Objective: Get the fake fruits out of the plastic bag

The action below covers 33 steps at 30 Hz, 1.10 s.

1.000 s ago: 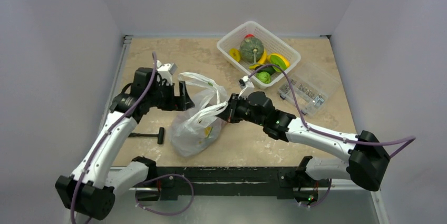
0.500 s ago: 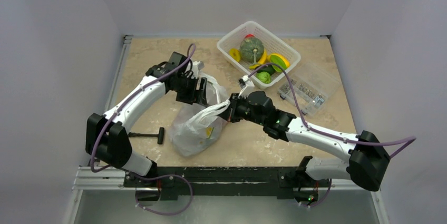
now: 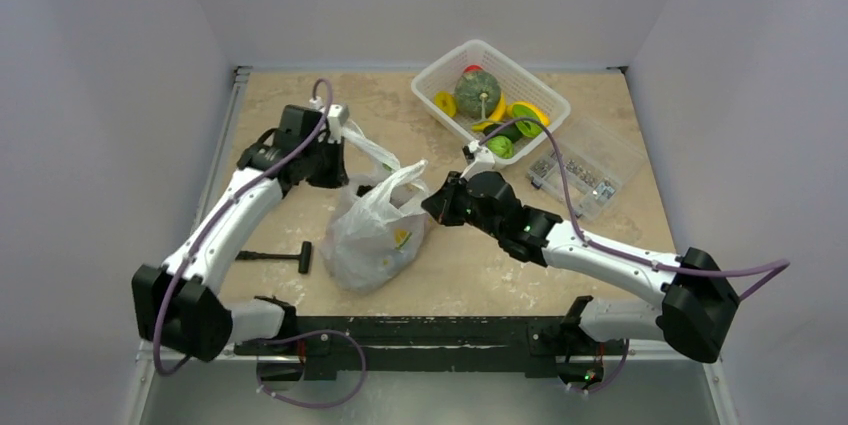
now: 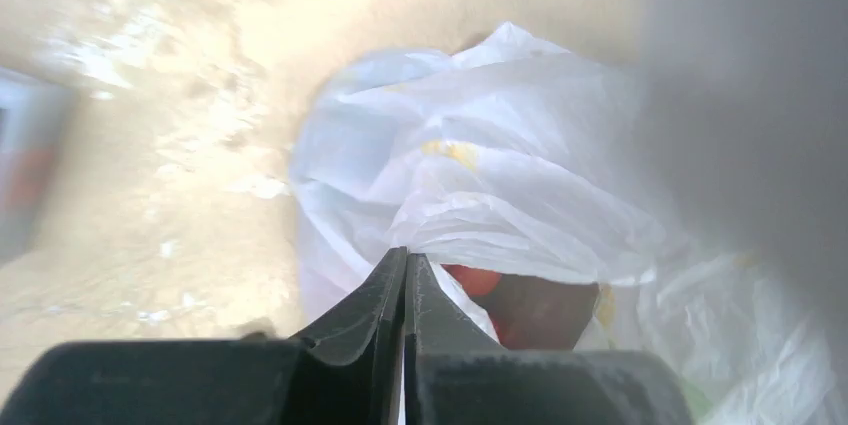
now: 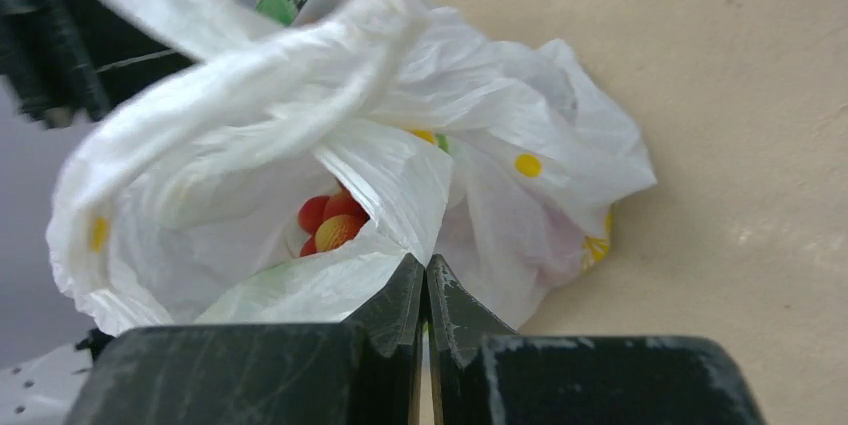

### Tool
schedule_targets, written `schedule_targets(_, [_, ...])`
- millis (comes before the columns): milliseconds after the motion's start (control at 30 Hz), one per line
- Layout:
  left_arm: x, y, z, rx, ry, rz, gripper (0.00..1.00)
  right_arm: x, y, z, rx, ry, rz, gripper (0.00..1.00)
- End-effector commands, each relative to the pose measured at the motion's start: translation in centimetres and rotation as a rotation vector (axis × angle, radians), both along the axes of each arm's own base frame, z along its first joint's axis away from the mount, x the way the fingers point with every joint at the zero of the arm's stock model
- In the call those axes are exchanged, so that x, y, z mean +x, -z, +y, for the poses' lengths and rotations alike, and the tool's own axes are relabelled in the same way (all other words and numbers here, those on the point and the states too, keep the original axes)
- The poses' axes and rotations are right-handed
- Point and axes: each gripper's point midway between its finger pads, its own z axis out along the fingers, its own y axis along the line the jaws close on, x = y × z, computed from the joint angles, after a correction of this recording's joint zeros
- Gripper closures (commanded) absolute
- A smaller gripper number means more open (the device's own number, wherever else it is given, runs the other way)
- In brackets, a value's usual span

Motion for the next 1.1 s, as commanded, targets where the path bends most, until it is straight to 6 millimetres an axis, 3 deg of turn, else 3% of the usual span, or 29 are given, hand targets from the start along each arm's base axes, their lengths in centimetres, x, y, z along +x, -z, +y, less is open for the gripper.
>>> schedule_targets(0, [1.6,-8.2,2.1,-0.11,-0.095,-0.386,1.0,4.6,-2.7,-2.5,-0.078,0.172,-0.118,1.0])
schedule_targets(167, [0.7,-11.0,2.9,-0.16,-0.127,-0.539,1.0,10.2,-6.4,-5.5,-0.098,0.27,-0.192,1.0])
schedule_targets(233, [0.4,-11.4,3.2,-0.161,-0.141,-0.562,1.0,11.9,-8.3,-5.8,-0.124,0.269,-0.233,1.0])
schedule_targets(333, [0.0,-11.8,3.7,-0.163,-0.163,-0.601,1.0,13.5,-9.5,-5.2,-0.173,0.218,-0.24,1.0])
schedule_targets(533, [-0.2,-11.1,3.2,-0.161,-0.119,-0.564,1.0,12.6,-8.3,-2.6,-0.234,0.011,-0.185,0.97])
schedule_targets(700, [-0.4,-10.7,2.0,-0.196,-0.068,-0.537,1.0,11.0,-8.4,-2.7,-0.282,-0.077,-0.2,0.65])
schedule_targets(800, [-0.4,-10.6,2.0,-0.189,-0.063,-0.53,1.0,10.1,-9.9,-3.3,-0.28,-0.082,-0.231,0.52])
schedule_targets(933, [-0.4,-10.6,2.0,-0.187,-0.058,-0.528,1.0,9.0,-13.3,-4.1,-0.247,-0.064,-0.301,0.35])
schedule_targets(1067, [-0.3,-10.5,1.8,-0.187,-0.047,-0.524,1.0,7.2,-15.8,-2.5,-0.135,-0.171,-0.369,0.24])
